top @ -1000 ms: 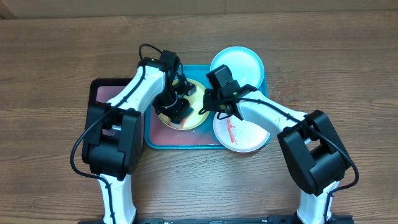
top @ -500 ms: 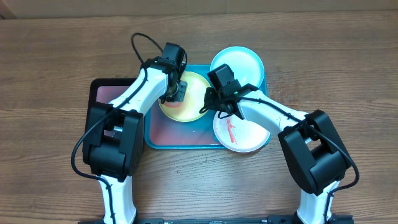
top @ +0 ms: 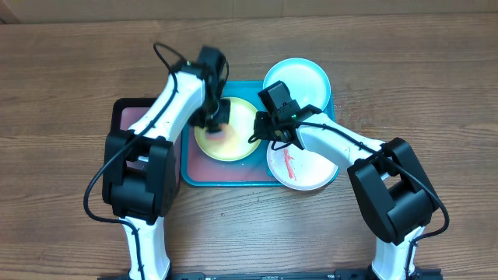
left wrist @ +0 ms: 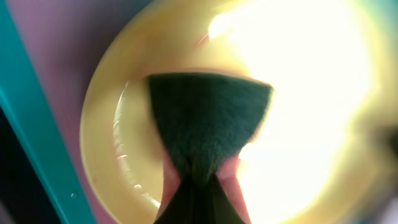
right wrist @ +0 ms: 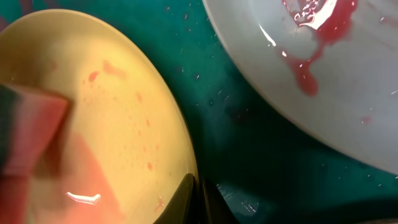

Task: Clean dirty plates on tray and stack at the side
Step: 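Scrub the yellow plate again with the sponge in the left gripper, then lift the yellow plate with the right gripper and tilt it up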

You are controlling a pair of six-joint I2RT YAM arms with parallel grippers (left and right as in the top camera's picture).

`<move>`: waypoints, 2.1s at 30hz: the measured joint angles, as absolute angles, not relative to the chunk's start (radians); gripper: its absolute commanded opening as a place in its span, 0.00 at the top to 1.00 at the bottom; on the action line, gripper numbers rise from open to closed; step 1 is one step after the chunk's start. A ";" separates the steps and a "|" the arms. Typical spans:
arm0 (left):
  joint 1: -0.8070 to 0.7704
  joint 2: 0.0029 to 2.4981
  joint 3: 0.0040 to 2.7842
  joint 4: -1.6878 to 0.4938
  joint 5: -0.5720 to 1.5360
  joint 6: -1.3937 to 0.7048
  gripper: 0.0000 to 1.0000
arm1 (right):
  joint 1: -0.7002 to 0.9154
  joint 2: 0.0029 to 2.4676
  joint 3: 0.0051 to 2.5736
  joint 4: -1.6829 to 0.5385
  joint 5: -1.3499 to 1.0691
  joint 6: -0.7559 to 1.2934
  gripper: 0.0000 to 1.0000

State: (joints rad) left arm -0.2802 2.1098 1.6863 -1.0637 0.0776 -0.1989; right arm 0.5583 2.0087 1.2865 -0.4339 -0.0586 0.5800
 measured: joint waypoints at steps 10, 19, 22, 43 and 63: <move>-0.265 2.112 2.022 -1.130 0.071 -0.192 0.95 | 0.566 2.012 1.288 -0.498 -0.126 0.655 0.82; -0.260 2.112 1.940 -1.148 -0.031 -0.257 0.96 | 0.582 2.013 1.282 -0.482 -0.115 0.766 0.96; -0.253 2.112 1.903 -1.154 -0.059 -0.292 0.96 | 0.582 2.013 1.293 -0.514 -0.117 0.758 0.96; -0.196 2.112 1.893 -1.155 -0.083 -0.346 0.96 | 0.681 1.914 1.651 -1.209 0.632 0.636 0.96; -0.196 2.112 1.893 -1.147 -0.084 -0.346 0.96 | 0.963 1.914 1.651 -1.579 1.240 1.075 0.96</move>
